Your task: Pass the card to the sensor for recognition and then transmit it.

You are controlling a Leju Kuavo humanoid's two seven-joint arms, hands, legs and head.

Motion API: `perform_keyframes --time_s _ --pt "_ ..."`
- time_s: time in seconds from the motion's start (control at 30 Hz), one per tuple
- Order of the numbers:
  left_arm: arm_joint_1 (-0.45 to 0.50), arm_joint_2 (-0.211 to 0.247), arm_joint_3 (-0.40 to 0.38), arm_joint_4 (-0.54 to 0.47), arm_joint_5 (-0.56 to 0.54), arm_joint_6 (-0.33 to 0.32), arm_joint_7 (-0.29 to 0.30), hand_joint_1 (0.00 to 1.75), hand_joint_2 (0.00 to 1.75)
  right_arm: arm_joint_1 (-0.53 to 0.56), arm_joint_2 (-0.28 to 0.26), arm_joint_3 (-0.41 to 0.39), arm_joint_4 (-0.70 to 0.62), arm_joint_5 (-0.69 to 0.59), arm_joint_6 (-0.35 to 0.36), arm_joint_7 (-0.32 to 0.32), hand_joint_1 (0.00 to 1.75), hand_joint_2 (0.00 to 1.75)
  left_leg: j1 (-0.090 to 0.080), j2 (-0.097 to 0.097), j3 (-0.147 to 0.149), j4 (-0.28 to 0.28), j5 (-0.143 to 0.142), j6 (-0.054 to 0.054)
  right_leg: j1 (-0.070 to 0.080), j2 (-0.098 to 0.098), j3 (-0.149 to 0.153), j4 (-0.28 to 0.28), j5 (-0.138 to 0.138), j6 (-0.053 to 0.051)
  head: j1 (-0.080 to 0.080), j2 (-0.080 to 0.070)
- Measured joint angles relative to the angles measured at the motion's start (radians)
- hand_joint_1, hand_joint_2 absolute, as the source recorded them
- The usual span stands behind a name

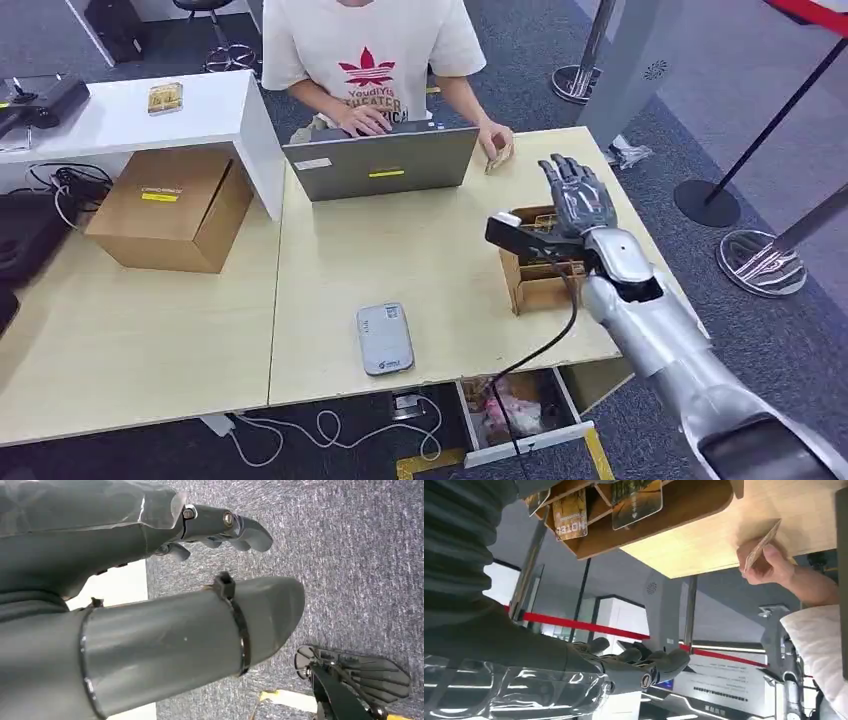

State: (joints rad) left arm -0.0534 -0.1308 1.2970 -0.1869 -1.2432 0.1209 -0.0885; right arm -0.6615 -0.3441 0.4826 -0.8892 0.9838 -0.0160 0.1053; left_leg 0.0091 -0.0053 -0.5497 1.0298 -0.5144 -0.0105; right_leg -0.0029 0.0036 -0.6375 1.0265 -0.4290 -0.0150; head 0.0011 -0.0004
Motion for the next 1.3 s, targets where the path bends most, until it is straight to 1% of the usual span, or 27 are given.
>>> perform_keyframes --time_s 0.13,0.27,0.5,0.73,0.8,0.87,0.97,1.03,1.07,1.1,1.17,1.23,1.27,1.3 --pt "-0.002 0.0 -0.001 0.0 -0.005 -0.003 -0.003 0.0 0.0 0.023 -0.005 -0.02 -0.023 0.005 0.007 0.007 0.0 1.75 0.0 0.0 0.0 0.0 0.0 0.0 0.0 0.0 0.0 0.0 0.0 0.0 0.0 0.0" --pt "-0.003 0.0 -0.005 0.0 -0.01 -0.005 -0.003 0.0 0.0 0.055 -0.006 -0.049 -0.05 0.021 0.033 0.008 0.0 1.75 0.0 0.0 0.0 0.0 0.0 0.0 0.0 0.0 0.0 0.0 0.0 0.0 0.0 0.0" --pt "-0.003 0.001 -0.015 0.0 -0.021 -0.011 -0.003 0.0 0.0 0.099 -0.015 -0.102 -0.081 0.034 0.097 -0.018 0.0 1.75 0.0 0.0 0.0 0.0 0.0 0.001 0.0 0.0 0.0 0.0 0.0 0.0 0.0 0.0" --pt "-0.004 0.001 -0.025 0.0 -0.025 -0.013 -0.003 0.0 0.0 0.115 -0.027 -0.126 -0.095 0.032 0.127 -0.036 0.02 1.75 0.0 0.0 0.0 0.0 0.0 0.001 0.0 0.0 0.0 0.0 0.0 0.0 0.0 0.0" --pt "-0.004 0.001 -0.025 0.0 -0.024 -0.011 -0.003 0.0 0.0 0.115 -0.027 -0.128 -0.094 0.032 0.129 -0.043 0.19 1.75 0.0 0.0 0.0 0.0 0.0 0.001 0.0 0.0 0.0 0.0 0.0 0.0 0.0 0.0" --pt "-0.004 0.001 -0.025 0.0 -0.022 -0.01 -0.003 0.0 0.0 0.115 -0.027 -0.13 -0.094 0.032 0.129 -0.044 0.24 1.75 0.0 0.0 0.0 0.0 0.0 0.001 0.0 0.0 0.0 0.0 0.0 0.0 0.0 0.0" --pt "-0.004 0.001 -0.025 0.0 -0.022 -0.008 -0.003 0.0 0.0 0.115 -0.027 -0.13 -0.094 0.032 0.129 -0.045 0.63 1.75 0.0 0.0 0.0 0.0 0.0 0.001 0.0 0.0 0.0 0.0 0.0 0.0 0.0 0.0" --pt "-0.004 0.001 -0.026 0.0 -0.024 -0.008 -0.003 0.0 0.0 0.115 -0.027 -0.131 -0.094 0.032 0.129 -0.046 0.63 1.75 0.0 0.0 0.0 0.0 0.0 0.001 0.0 0.0 0.0 0.0 0.0 0.0 0.0 0.0" --pt "-0.004 0.001 -0.026 0.0 -0.025 -0.008 -0.003 0.0 0.0 0.115 -0.027 -0.132 -0.094 0.032 0.129 -0.047 0.59 1.75 0.0 0.0 0.0 0.0 0.0 0.001 0.0 0.0 0.0 0.0 0.0 0.0 0.0 0.0" --pt "-0.004 0.001 -0.026 0.0 -0.026 -0.008 -0.003 0.0 0.0 0.115 -0.027 -0.134 -0.094 0.032 0.129 -0.048 0.72 1.75 0.0 0.0 0.0 0.0 0.0 0.001 0.0 0.0 0.0 0.0 0.0 0.0 0.0 0.0" --pt "-0.004 0.001 -0.027 0.0 -0.029 -0.008 -0.005 0.0 0.0 0.116 -0.028 -0.138 -0.094 0.031 0.129 -0.053 0.87 1.75 0.0 0.0 0.0 0.0 0.0 0.001 0.0 0.0 0.0 0.0 0.0 0.0 0.0 0.0" --pt "-0.005 0.001 -0.03 0.0 -0.032 -0.01 -0.006 0.0 0.0 0.118 -0.029 -0.14 -0.094 0.03 0.128 -0.055 0.93 1.75 0.0 0.0 0.0 0.0 0.0 0.001 0.0 0.0 0.0 0.0 0.0 0.0 0.0 0.0" --pt "-0.005 0.001 -0.031 0.0 -0.032 -0.01 -0.006 0.0 0.0 0.119 -0.03 -0.141 -0.094 0.03 0.128 -0.056 0.93 1.75 0.0 0.0 0.0 0.0 0.0 0.001 0.0 0.0 0.0 0.0 0.0 0.0 0.0 0.0" --pt "-0.005 0.001 -0.032 0.0 -0.033 -0.01 -0.006 0.0 0.0 0.12 -0.03 -0.142 -0.094 0.03 0.128 -0.056 0.89 1.75 0.0 0.0 0.0 0.0 0.0 0.001 0.0 0.0 0.0 0.0 0.0 0.0 0.0 0.0"
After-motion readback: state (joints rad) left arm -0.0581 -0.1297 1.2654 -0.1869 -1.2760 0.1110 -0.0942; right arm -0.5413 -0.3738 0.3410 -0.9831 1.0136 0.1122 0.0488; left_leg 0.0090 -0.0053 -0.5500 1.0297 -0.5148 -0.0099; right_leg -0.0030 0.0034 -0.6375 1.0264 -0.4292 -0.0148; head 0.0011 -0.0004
